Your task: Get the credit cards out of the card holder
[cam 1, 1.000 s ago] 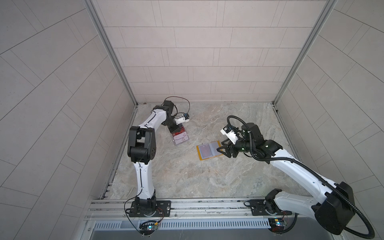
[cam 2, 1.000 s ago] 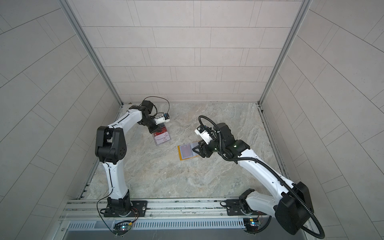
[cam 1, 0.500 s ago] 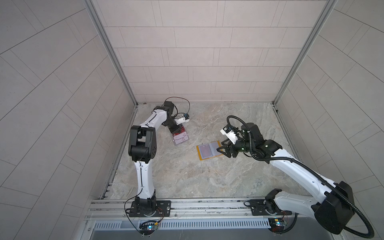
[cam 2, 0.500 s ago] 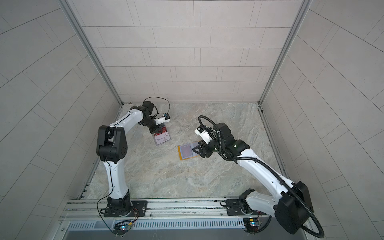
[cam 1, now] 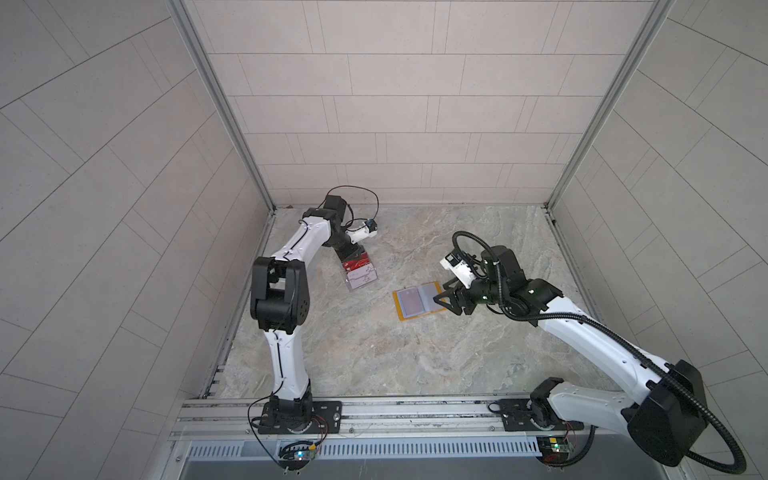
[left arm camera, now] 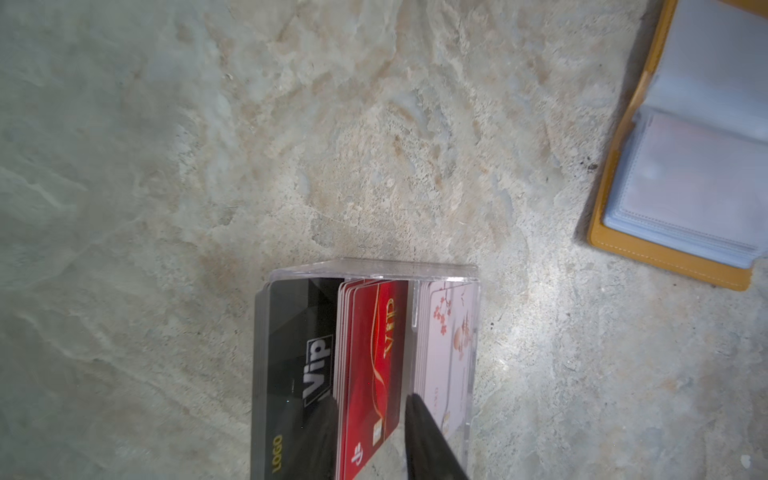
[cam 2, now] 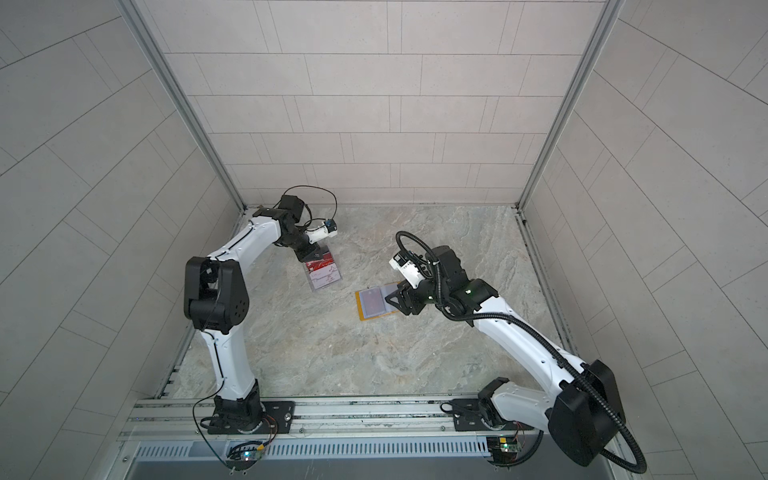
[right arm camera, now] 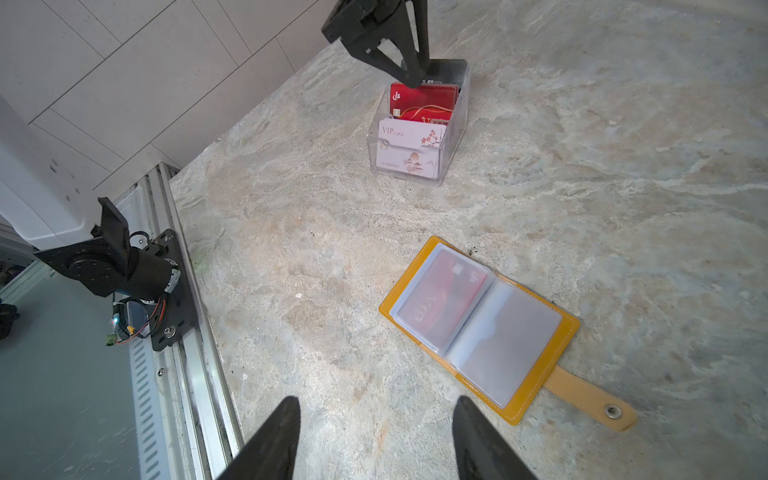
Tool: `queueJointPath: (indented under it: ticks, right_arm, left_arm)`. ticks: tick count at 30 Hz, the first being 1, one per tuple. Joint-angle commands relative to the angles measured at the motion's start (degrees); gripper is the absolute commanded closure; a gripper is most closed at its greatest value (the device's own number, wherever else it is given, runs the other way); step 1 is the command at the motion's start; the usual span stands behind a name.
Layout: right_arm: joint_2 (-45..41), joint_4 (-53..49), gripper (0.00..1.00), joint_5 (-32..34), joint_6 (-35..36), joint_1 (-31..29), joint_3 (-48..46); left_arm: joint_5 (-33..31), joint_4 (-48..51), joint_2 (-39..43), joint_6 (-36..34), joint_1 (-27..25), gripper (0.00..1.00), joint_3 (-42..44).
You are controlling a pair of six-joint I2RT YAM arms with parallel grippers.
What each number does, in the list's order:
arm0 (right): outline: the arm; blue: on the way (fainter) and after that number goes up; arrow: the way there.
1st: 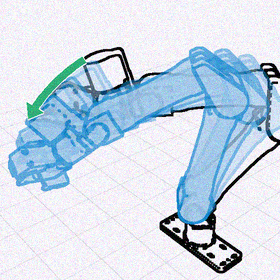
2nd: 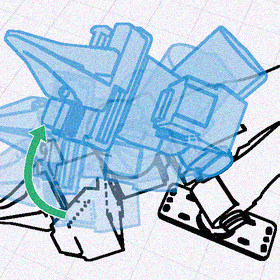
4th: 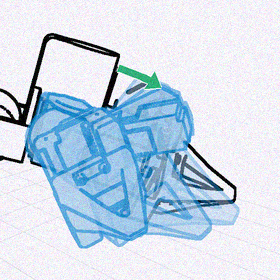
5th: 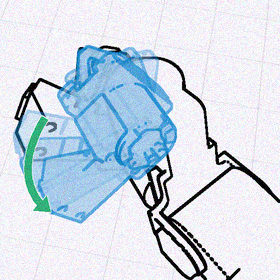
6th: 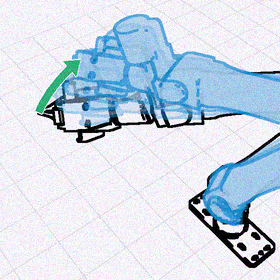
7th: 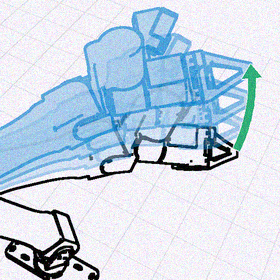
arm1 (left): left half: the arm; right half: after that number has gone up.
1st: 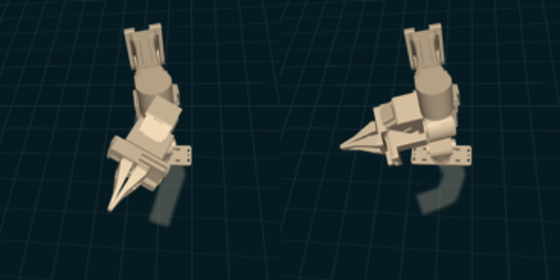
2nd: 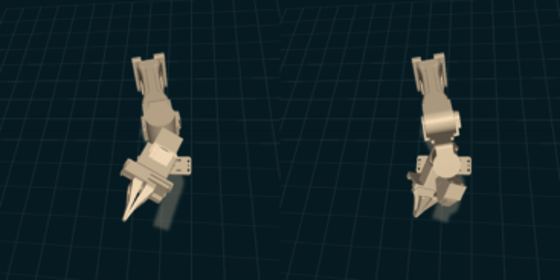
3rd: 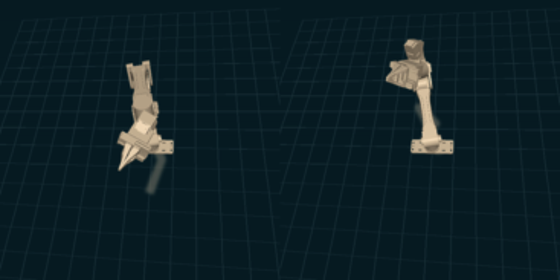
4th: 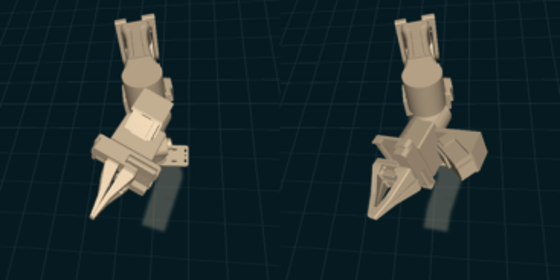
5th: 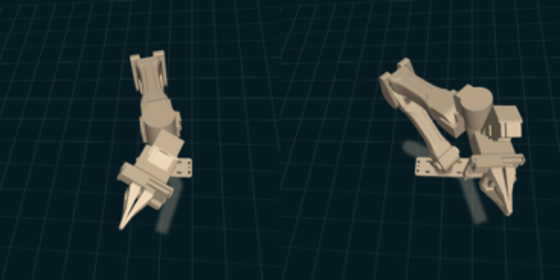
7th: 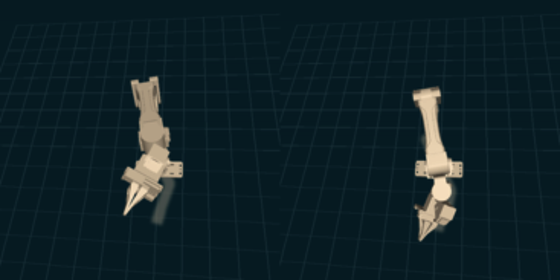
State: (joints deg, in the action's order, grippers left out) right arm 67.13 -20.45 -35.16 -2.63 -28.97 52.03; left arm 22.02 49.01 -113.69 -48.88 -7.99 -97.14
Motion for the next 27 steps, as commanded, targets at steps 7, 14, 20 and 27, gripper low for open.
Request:
queueJointPath:
  ticks: [7,14,20,27]
  right_arm:
    - [2.0,0.7,0.37,12.4,-2.3,-0.1,-0.2]
    - [6.3,-1.1,0.37,19.9,-2.8,-2.4,2.0]
    - [13.1,-0.8,0.35,24.4,-3.3,-6.4,5.7]
    - [21.4,2.1,0.34,26.5,-9.0,-9.1,10.3]
  left_arm:
    - [-2.0,-10.7,15.9,14.0,-1.1,0.65,10.3]
    - [0.0,-25.8,32.1,34.9,-3.6,0.64,33.2]
    - [7.6,-35.9,38.7,51.3,-4.2,0.65,46.5]
    - [12.8,-53.5,37.1,64.4,-8.7,0.71,56.7]
